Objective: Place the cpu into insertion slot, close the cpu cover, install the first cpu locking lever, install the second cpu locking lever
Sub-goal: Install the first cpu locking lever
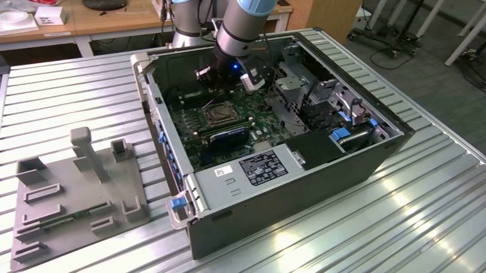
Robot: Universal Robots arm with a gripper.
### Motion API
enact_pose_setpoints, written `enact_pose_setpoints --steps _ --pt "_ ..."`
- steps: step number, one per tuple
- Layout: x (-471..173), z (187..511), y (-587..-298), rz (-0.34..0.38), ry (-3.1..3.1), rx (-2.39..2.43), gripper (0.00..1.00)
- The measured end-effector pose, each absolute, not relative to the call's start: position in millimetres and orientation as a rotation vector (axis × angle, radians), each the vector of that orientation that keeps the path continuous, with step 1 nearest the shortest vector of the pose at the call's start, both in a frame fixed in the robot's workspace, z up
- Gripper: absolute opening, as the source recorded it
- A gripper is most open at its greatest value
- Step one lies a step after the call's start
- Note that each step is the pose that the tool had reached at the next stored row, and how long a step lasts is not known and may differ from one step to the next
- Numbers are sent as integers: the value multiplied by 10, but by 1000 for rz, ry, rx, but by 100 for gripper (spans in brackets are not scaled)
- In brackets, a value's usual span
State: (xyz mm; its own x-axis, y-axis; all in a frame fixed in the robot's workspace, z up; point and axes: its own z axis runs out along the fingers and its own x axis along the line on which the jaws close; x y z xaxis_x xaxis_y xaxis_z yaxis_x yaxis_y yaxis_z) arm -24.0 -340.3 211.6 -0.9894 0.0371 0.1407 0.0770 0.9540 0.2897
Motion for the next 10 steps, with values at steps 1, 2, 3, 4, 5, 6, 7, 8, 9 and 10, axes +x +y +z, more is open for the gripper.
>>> enact_pose_setpoints --steps 1,2,3,4,5,6,7,8,9,10 --pt "-234 2114 -3403 -449 -2971 -87 11" --pt "-228 2113 -3403 -448 -2970 -88 11" --pt "-223 2111 -3403 -448 -2969 -88 11" --pt "-216 2109 -3403 -448 -2968 -88 11" --pt "-209 2105 -3403 -448 -2966 -89 11" --pt "-203 2102 -3403 -448 -2965 -89 11" --pt "-196 2098 -3403 -447 -2964 -89 11" --pt "-189 2094 -3403 -447 -2963 -89 11" --pt "-182 2089 -3403 -447 -2962 -89 11" --pt "-175 2084 -3403 -447 -2961 -90 11"
